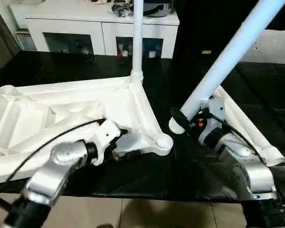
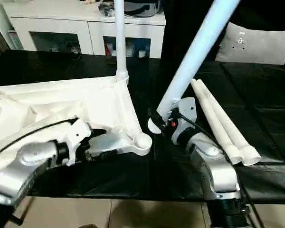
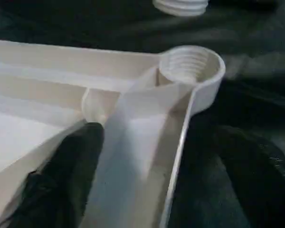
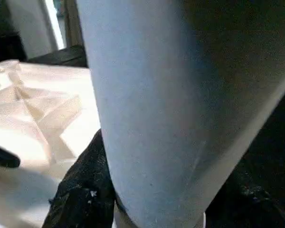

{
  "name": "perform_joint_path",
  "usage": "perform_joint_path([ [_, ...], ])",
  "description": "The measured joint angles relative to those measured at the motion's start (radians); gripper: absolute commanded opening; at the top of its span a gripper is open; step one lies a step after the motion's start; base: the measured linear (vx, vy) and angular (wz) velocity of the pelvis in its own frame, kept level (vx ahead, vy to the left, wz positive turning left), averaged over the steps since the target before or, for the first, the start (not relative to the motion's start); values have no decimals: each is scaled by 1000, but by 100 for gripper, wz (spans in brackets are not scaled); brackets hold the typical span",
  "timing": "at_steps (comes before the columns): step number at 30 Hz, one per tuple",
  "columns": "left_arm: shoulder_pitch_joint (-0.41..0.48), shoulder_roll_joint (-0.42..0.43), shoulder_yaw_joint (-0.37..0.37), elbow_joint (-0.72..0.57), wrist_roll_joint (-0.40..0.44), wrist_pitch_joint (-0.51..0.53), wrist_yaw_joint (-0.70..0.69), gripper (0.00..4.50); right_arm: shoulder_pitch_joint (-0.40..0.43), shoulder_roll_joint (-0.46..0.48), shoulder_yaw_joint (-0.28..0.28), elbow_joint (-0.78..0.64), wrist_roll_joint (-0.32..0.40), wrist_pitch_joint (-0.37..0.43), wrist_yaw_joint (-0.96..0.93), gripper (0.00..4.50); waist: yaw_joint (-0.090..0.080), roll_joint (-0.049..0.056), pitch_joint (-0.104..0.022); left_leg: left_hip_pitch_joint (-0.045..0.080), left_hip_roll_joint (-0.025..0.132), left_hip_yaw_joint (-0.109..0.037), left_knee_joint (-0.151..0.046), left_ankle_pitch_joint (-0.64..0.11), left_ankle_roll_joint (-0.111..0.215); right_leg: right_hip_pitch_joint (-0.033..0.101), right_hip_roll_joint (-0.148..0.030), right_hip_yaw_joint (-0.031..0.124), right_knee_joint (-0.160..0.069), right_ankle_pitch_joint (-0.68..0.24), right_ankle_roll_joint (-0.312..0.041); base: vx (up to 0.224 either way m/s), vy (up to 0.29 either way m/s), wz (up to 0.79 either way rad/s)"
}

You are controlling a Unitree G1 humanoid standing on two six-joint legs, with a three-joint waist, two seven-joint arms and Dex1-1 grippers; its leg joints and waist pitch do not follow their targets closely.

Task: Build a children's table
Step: Move to table

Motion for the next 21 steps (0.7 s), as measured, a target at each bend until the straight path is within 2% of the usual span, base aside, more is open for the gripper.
perform_joint_path([
  [1, -3, 5, -2, 2, 0, 0, -9, 408, 0, -5, 0, 0, 1, 0, 4, 191, 0, 1, 0, 0, 1, 1, 0, 0, 0, 0, 0, 0, 0, 1, -2, 0, 0, 0],
  [2, -5, 11, -7, 6, 2, -2, -23, 377, 0, -8, -2, 2, 1, 0, 9, 191, -1, 2, -1, 0, 3, 3, -1, 1, -1, 0, 1, -1, 0, 3, -5, 0, 0, 0],
  [5, -25, 11, -35, 35, 16, -3, -43, 371, 0, -8, -7, 8, 10, -1, 26, 191, -1, 2, -1, -3, 5, 8, -8, 2, 0, -2, 1, -1, -2, 2, -2, 0, 0, 0],
  [8, -42, 3, -38, 53, 15, 12, -60, 334, 0, -9, -14, 8, 26, -1, 40, 191, 1, 3, -2, -7, 7, 12, -10, 4, 2, -11, 2, -1, -3, 0, -4, 71, -8, -1],
  [11, -57, -2, -41, 61, 3, 41, -80, 325, 5, -16, -14, 8, 36, -1, 49, 191, 3, 4, -2, -13, 8, 13, -11, 8, 8, -19, 2, -2, -2, 0, -4, 21, -1, 0],
  [12, -62, -1, -42, 61, 0, 48, -88, 298, 9, -17, -14, 8, 36, -1, 55, 191, 4, 4, -2, -13, 8, 13, -11, 7, 9, -19, 2, -2, -3, 0, -4, 0, 0, 0],
  [13, -65, -1, -42, 61, 0, 53, -89, 290, 11, -18, -13, 8, 36, -1, 59, 191, 4, 4, -2, -13, 8, 14, -11, 7, 9, -18, 2, -1, -3, 0, -4, 0, 0, 0],
  [16, -68, 17, -58, 66, 1, 53, -111, 284, 15, -18, -13, 8, 36, 4, 67, 191, 3, 4, -2, -10, 8, 14, -11, 7, 7, -16, 2, -1, -2, 0, -5, 0, 0, 0],
  [18, -67, 20, -60, 68, 5, 51, -122, 254, 17, -20, -12, 7, 39, 15, 68, 191, 3, 5, -1, -8, 9, 14, -11, 5, 2, -14, 2, -1, -2, 1, -6, 0, 0, 0],
  [21, -67, 28, -61, 69, 18, 31, -133, 247, 18, -28, -7, 5, 45, 25, 73, 191, 2, 5, -1, -7, 9, 15, -11, 6, 1, -12, 2, -1, -2, 2, -6, 0, 0, 0],
])
